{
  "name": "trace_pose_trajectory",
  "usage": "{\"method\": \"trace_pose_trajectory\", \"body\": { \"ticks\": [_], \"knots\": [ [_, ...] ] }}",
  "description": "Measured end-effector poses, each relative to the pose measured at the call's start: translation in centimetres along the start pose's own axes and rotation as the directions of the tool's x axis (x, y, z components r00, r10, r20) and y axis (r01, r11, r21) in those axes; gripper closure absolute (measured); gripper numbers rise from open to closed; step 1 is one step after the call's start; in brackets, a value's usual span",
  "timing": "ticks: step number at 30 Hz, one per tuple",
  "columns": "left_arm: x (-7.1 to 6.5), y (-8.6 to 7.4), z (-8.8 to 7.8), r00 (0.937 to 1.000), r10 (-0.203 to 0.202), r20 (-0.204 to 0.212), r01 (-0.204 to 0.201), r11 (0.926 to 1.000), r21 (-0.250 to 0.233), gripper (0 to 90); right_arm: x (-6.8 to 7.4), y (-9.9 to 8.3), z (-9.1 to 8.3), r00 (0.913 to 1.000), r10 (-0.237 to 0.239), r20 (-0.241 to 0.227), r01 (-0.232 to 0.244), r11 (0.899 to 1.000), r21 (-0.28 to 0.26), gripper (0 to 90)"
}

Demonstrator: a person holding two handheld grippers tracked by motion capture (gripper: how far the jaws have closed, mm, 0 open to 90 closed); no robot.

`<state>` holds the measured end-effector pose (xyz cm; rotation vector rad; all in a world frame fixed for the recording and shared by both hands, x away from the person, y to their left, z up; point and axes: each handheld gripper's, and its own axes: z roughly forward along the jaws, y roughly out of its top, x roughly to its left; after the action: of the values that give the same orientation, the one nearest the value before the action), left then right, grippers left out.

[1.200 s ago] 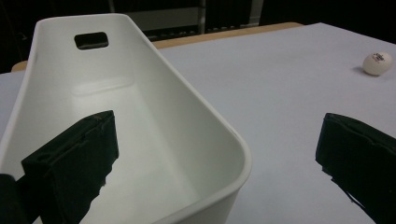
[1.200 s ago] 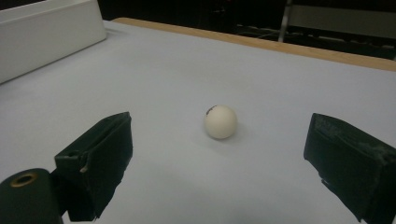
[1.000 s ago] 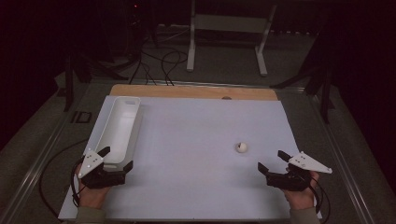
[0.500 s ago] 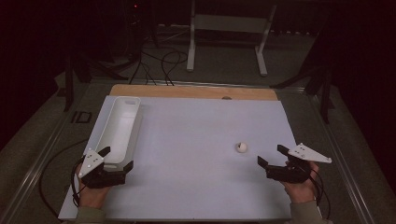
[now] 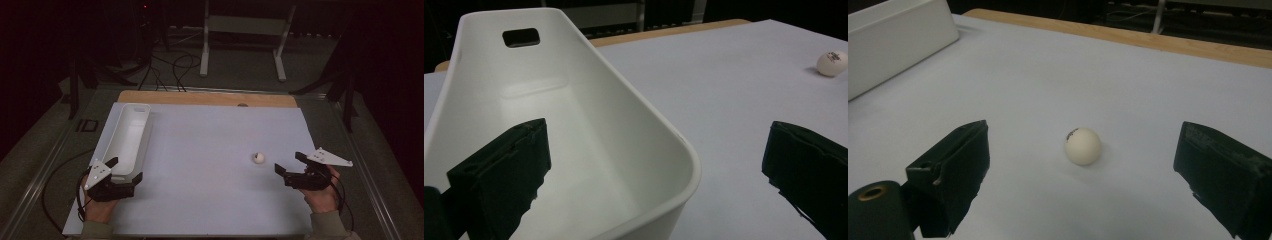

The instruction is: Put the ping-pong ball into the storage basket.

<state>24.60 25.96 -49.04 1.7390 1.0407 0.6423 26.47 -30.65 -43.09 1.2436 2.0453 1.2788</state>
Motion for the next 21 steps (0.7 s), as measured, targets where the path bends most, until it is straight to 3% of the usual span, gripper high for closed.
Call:
{"method": "trace_pose_trajectory", "body": {
  "ticks": [21],
  "knots": [
    [0.3, -0.3, 0.2, 0.9999, -0.012, 0.0, 0.012, 0.9999, 0.001, 0.0, -0.5, 1.6, 1.1, 0.9998, -0.015, -0.013, 0.016, 0.997, 0.073, 7.3]
  ]
}}
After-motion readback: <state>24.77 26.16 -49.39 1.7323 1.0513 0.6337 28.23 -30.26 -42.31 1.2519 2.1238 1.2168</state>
